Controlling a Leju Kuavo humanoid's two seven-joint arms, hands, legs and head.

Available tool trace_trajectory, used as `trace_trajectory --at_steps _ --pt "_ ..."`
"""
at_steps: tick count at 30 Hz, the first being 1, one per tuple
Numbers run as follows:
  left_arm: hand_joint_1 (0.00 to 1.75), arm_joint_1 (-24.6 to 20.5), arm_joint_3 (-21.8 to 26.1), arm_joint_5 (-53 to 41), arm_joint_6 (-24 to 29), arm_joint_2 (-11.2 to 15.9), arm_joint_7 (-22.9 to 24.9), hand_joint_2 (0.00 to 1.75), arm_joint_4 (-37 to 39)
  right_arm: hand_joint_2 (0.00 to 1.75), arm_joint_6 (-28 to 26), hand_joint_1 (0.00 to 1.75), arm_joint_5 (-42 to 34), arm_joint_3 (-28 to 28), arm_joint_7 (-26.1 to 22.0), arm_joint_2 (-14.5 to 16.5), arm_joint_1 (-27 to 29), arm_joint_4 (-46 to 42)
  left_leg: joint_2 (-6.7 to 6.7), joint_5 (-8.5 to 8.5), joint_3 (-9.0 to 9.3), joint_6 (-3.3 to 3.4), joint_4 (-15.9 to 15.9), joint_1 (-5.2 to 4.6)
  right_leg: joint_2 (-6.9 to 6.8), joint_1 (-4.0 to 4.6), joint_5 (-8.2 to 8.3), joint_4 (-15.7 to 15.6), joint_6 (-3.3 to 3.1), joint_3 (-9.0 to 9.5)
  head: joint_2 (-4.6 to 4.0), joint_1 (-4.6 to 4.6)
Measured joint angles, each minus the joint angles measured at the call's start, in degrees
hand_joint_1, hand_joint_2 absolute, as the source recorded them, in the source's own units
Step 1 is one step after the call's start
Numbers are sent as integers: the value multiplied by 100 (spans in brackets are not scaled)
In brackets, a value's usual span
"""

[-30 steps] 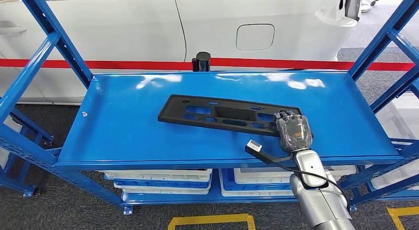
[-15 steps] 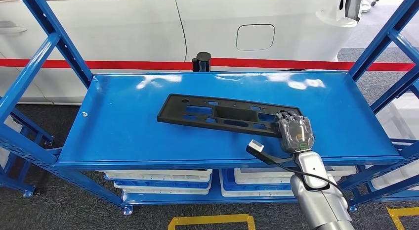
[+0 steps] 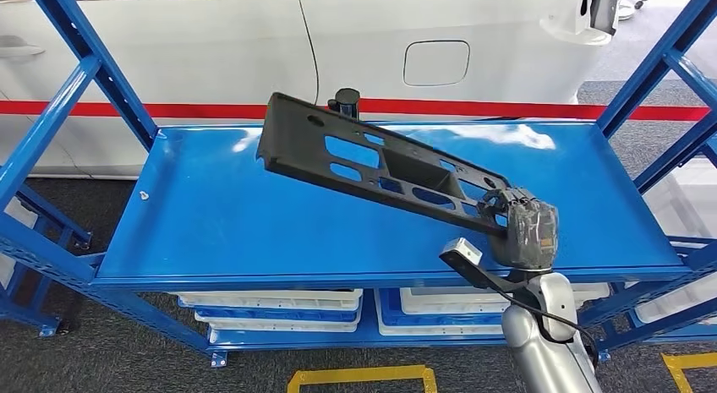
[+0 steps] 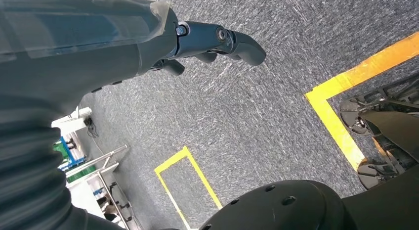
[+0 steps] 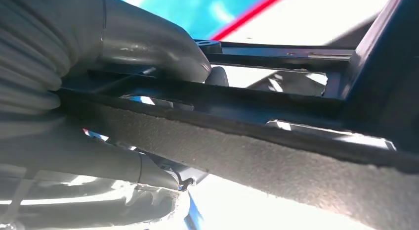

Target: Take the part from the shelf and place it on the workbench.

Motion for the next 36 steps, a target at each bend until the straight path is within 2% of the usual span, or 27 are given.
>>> trace_trajectory --at_steps 2,5,8,19,25,29,36 --pt "0 1 0 0 19 0 -32 175 0 175 134 175 -974 3 -430 27 117 -339 -1 0 -1 0 0 0 0 0 -1 0 -1 0 0 0" --pt "0 5 -1 0 29 0 -82 175 0 175 614 175 -2556 12 -1141 74 347 -920 -3 -1 -2 -1 -1 0 -1 0 -2 0 -1 -1 0 -1" --pt "0 6 -3 0 30 0 -92 175 0 175 912 175 -3315 19 -1529 109 544 -1428 -2 -1 -2 -1 -2 0 0 0 -2 0 -2 -2 0 -1" --pt "0 5 -4 0 30 0 -93 175 0 175 1088 175 -3595 24 -1661 138 752 -2030 -1 -2 3 -1 -2 0 0 0 -3 -1 -2 -14 0 -1" --pt "0 4 -5 17 30 0 -93 175 0 175 1841 175 -4557 55 -2057 186 844 -2341 -1 -1 -1 -1 -2 -1 0 0 -2 -1 -2 -1 0 -1" --pt "0 2 -5 36 34 -1 -93 175 0 175 2300 175 -4972 137 -2143 235 920 -2651 0 -2 0 -2 -2 2 0 0 -3 -1 -3 -16 0 -1" --pt "0 2 -7 35 52 -4 -93 175 0 175 2516 175 -5114 179 -2182 347 1019 -3056 -1 -3 3 -2 -3 5 0 0 -5 -1 -5 -38 0 -1"
